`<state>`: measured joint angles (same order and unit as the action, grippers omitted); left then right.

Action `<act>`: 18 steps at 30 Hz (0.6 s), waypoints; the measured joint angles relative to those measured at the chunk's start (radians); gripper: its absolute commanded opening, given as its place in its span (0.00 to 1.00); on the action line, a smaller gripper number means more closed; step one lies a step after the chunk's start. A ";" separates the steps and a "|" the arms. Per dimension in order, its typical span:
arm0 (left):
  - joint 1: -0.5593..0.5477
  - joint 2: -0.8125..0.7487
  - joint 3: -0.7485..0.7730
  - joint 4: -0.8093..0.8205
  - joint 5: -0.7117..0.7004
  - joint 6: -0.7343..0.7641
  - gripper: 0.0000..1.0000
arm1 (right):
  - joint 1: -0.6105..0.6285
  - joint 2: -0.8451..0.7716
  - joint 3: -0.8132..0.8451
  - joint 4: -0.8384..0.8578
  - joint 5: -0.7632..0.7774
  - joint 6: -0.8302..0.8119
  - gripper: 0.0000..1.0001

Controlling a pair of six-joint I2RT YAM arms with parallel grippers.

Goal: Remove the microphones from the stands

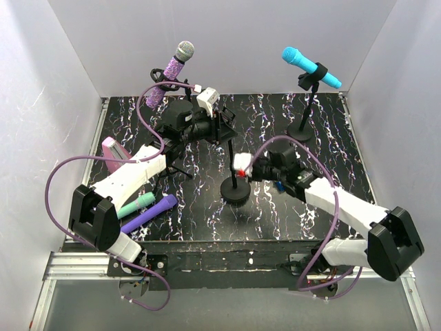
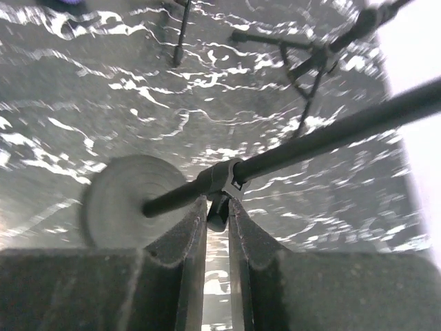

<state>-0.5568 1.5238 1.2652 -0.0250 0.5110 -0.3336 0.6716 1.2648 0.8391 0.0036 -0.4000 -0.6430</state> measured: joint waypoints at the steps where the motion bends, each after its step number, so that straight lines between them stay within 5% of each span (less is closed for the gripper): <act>1: 0.000 0.000 0.000 0.000 -0.003 -0.002 0.00 | 0.004 -0.019 -0.038 0.034 0.000 -0.103 0.01; 6: -0.003 0.000 0.000 -0.001 -0.001 -0.002 0.00 | 0.010 -0.092 -0.276 0.293 -0.035 -0.681 0.01; 9: -0.003 0.000 0.000 -0.003 0.004 0.004 0.00 | 0.011 -0.082 -0.388 0.473 -0.052 -0.964 0.20; 12: -0.005 0.000 0.000 -0.003 0.014 0.014 0.00 | 0.011 -0.097 -0.417 0.486 -0.050 -1.078 0.38; 18: -0.011 -0.002 0.000 0.000 0.032 0.061 0.00 | 0.002 -0.296 -0.500 0.248 -0.044 -1.089 0.40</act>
<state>-0.5678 1.5223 1.2652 -0.0254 0.5434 -0.2722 0.6735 0.9684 0.3386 0.2512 -0.4442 -1.7317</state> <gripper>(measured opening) 0.301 0.382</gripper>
